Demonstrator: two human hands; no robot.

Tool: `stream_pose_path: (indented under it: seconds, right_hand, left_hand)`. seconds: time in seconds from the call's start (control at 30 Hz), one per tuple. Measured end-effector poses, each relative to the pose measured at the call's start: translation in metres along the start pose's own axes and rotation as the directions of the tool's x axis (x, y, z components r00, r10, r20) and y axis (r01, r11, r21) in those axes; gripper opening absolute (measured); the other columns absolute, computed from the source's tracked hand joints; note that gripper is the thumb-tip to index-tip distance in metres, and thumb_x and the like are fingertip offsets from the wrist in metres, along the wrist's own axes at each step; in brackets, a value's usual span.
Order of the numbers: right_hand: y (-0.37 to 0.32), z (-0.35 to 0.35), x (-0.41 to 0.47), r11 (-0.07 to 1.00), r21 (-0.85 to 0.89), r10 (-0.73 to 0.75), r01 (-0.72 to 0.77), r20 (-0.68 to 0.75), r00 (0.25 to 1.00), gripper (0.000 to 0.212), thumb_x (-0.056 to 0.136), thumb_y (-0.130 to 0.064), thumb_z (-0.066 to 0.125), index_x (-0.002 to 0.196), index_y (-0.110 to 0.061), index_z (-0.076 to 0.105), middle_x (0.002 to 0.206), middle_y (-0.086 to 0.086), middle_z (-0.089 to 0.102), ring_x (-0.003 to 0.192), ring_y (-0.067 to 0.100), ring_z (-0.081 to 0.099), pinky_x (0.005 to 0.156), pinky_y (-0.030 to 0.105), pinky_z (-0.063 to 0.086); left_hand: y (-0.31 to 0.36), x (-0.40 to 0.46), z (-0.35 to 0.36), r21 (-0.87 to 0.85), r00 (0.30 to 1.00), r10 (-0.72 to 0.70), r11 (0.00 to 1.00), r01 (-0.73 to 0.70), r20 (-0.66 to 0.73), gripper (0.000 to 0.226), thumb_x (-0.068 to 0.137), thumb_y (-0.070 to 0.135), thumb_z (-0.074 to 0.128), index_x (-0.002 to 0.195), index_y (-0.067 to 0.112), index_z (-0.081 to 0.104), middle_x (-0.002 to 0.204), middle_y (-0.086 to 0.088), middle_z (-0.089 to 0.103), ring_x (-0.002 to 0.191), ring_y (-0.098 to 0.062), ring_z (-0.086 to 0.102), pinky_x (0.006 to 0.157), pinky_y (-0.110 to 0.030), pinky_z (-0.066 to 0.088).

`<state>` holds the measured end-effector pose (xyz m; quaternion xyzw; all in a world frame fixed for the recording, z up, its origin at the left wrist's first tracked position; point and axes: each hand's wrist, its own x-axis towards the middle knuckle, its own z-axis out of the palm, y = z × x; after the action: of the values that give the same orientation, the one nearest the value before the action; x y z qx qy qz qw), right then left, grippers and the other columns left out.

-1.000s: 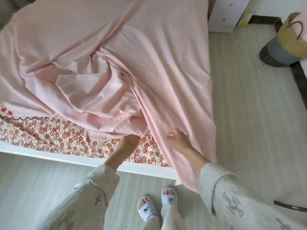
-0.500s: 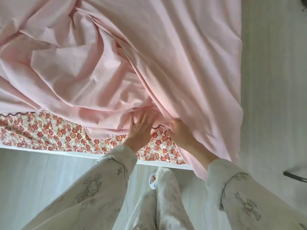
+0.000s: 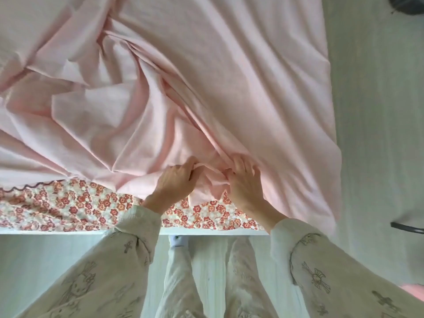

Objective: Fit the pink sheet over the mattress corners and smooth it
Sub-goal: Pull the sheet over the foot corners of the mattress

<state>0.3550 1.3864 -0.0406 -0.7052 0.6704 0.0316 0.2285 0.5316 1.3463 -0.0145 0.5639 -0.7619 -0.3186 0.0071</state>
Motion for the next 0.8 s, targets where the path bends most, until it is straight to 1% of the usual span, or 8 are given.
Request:
stream_pose_path:
  seconds: [0.13,0.23,0.3,0.37,0.43,0.5,0.6,0.8]
  right_hand:
    - [-0.033,-0.003,-0.017,0.992,0.122,0.024,-0.024,-0.001,1.0,0.019,0.083,-0.012,0.06,0.101,-0.008,0.065,0.121,0.008,0.057,0.121,0.029,0.048,0.104,0.041,0.039]
    - [-0.073,-0.006,-0.044,0.927,0.355,0.094,-0.12,0.091,0.991,0.011,0.09,-0.006,0.05,0.099,-0.004,0.056,0.092,0.011,0.065,0.085,0.027,0.063,0.07,0.034,0.049]
    - [-0.093,0.0,-0.058,0.856,0.483,0.145,-0.183,0.116,0.983,0.009,0.094,-0.005,0.043,0.089,-0.009,0.05,0.076,0.008,0.058,0.062,0.021,0.054,0.05,0.022,0.036]
    - [-0.105,0.008,-0.07,0.784,0.578,0.216,-0.228,0.091,0.972,0.009,0.095,-0.009,0.044,0.087,-0.011,0.047,0.073,0.004,0.054,0.054,0.012,0.045,0.047,0.019,0.029]
    - [-0.113,0.012,-0.084,0.786,0.575,0.227,-0.227,0.074,0.971,0.013,0.093,-0.016,0.049,0.103,-0.007,0.051,0.088,0.005,0.06,0.064,0.013,0.052,0.054,0.019,0.036]
    - [-0.114,0.019,-0.095,0.867,0.473,0.156,-0.157,0.042,0.987,0.034,0.09,-0.022,0.055,0.122,-0.01,0.05,0.121,0.005,0.057,0.104,0.019,0.055,0.085,0.021,0.044]
    - [-0.12,0.029,-0.113,0.953,0.292,0.085,-0.084,0.009,0.996,0.051,0.086,-0.033,0.056,0.133,-0.019,0.043,0.141,-0.001,0.043,0.134,0.019,0.036,0.115,0.043,0.025]
    - [-0.13,0.036,-0.144,0.968,0.018,0.249,-0.248,-0.078,0.965,0.028,0.093,-0.022,0.046,0.117,-0.016,0.057,0.111,0.005,0.068,0.116,0.02,0.056,0.115,0.043,0.013]
  left_hand:
    - [-0.023,-0.039,-0.019,0.254,0.962,-0.002,0.965,-0.07,0.273,0.061,0.08,0.068,0.043,0.121,0.024,0.044,0.082,0.006,0.061,0.071,-0.022,0.064,0.064,-0.031,0.05]
    - [-0.044,-0.07,-0.021,0.42,0.944,0.023,0.892,-0.168,0.329,0.029,0.091,0.031,0.056,0.114,0.014,0.05,0.093,-0.003,0.064,0.084,-0.025,0.068,0.069,-0.032,0.055]
    - [-0.053,-0.083,-0.025,0.448,0.952,-0.007,0.883,-0.138,0.307,0.02,0.094,0.011,0.044,0.108,0.008,0.058,0.085,-0.005,0.063,0.075,-0.023,0.067,0.065,-0.03,0.056]
    - [-0.057,-0.094,-0.031,0.353,0.952,0.051,0.922,-0.162,0.303,0.026,0.09,0.002,0.043,0.112,0.006,0.056,0.098,-0.003,0.058,0.079,-0.018,0.058,0.068,-0.023,0.05]
    - [-0.061,-0.107,-0.042,0.263,0.947,0.181,0.931,-0.252,0.267,0.04,0.084,-0.001,0.045,0.122,0.009,0.051,0.121,-0.003,0.053,0.104,-0.018,0.05,0.091,-0.028,0.044]
    - [-0.064,-0.117,-0.052,0.15,0.953,0.248,0.95,-0.274,0.173,0.053,0.08,-0.004,0.045,0.13,0.012,0.048,0.131,-0.008,0.053,0.124,-0.024,0.046,0.108,-0.036,0.033]
    - [-0.066,-0.138,-0.062,0.002,0.984,0.157,0.987,-0.158,0.084,0.057,0.082,-0.001,0.044,0.137,0.015,0.04,0.106,-0.023,0.065,0.099,-0.04,0.062,0.088,-0.048,0.05]
    - [-0.078,-0.181,-0.065,0.23,0.987,0.161,0.96,-0.157,0.001,0.049,0.088,0.014,0.049,0.135,0.016,0.037,0.09,-0.02,0.069,0.084,-0.038,0.066,0.071,-0.04,0.051]
